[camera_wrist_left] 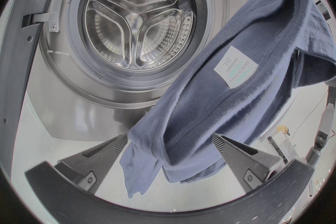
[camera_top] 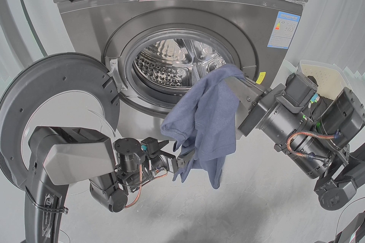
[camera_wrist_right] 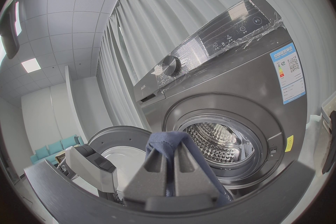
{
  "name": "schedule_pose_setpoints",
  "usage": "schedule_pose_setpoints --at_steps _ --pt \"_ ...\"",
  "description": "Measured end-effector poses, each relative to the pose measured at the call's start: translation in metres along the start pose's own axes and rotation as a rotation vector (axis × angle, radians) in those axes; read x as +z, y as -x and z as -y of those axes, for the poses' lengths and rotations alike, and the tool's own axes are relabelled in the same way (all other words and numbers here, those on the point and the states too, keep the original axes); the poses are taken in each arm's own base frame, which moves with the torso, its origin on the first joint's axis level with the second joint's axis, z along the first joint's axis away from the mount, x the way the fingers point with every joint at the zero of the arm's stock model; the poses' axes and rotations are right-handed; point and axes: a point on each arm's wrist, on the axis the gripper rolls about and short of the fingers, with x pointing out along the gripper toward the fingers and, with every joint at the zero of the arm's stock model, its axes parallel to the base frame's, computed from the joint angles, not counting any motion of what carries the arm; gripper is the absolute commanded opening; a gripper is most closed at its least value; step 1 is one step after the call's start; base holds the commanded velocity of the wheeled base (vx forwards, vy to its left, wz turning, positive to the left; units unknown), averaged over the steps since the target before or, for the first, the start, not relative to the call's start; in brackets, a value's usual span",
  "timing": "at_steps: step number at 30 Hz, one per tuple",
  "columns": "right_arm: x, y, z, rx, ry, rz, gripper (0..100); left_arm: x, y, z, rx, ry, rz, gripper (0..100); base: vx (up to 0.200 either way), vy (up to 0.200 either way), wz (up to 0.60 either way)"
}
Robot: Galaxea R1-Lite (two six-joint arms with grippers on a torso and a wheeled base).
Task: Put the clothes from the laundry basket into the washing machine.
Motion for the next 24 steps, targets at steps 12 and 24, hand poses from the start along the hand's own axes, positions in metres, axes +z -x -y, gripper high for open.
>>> schedule_pose_setpoints --at_steps 12,24 --pt "0.000 0.000 0.000 0.000 -0.001 -0.001 0 0.001 -0.010 -0.002 0.002 -0.005 0.029 0 0.000 0.000 0.00" --pt "-0.002 0.002 0.006 -0.019 0.007 -0.014 0 0.027 0.001 -0.009 0.027 -0.009 0.087 0 0.000 0.000 0.00"
